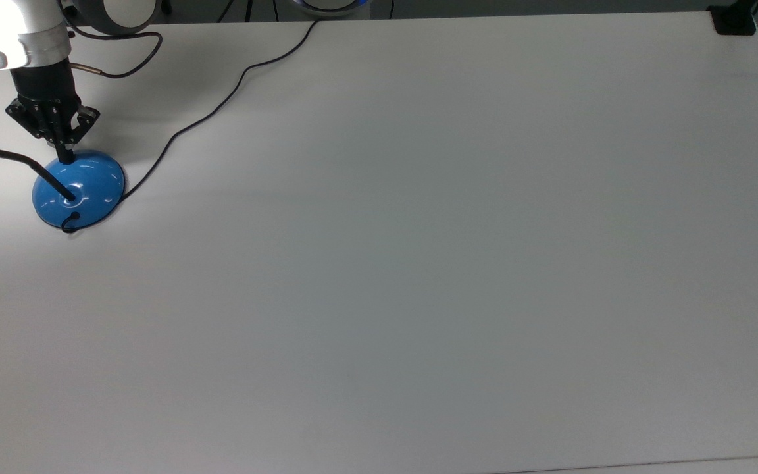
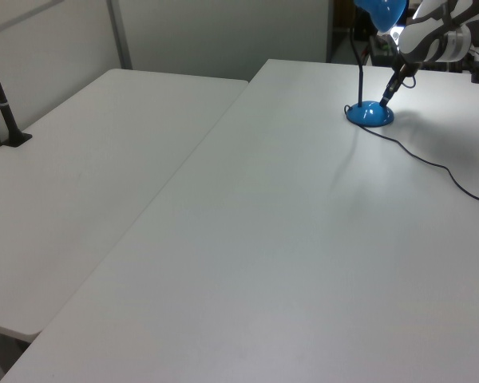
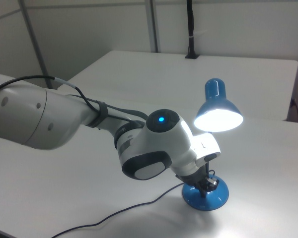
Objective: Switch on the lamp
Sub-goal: 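Press down on the switch on the lamp base with the gripper, then lift the gripper up and away from the lit lamp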
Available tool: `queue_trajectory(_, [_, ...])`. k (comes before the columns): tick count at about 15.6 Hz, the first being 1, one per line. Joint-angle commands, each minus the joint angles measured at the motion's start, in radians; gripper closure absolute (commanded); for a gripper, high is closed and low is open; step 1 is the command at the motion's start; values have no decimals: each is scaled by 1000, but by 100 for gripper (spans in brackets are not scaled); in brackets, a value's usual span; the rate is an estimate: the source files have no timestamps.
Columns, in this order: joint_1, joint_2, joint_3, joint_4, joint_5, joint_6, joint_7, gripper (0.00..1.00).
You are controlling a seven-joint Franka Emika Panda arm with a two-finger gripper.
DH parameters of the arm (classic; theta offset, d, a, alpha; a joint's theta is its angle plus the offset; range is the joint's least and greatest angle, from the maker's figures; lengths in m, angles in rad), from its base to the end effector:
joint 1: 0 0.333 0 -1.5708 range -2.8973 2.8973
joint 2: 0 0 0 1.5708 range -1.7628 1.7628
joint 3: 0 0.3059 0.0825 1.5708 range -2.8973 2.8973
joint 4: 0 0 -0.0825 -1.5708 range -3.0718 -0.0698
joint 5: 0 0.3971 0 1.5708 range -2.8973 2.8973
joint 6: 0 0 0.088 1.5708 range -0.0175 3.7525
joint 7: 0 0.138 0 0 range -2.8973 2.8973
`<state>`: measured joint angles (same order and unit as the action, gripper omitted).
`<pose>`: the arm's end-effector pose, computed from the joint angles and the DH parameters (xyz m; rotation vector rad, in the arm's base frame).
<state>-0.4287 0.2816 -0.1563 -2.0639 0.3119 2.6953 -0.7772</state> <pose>0.5273 -0.3543 0.2873 2.9778 -0.0769 0.5486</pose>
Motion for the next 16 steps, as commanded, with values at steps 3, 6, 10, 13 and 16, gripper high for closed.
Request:
queue_trajectory(3, [-5, -24, 0, 5, 13, -95, -102, 100])
queue_trajectory(6, [-10, -83, -38, 5, -26, -244, -177, 100])
queue_trajectory(10, [-19, -148, -57, 11, -151, -426, -188, 100])
queue_trajectory(13, [-21, -217, -59, 13, -165, -540, -206, 100])
queue_trajectory(16, [-16, -313, -59, 19, -165, -701, -214, 100])
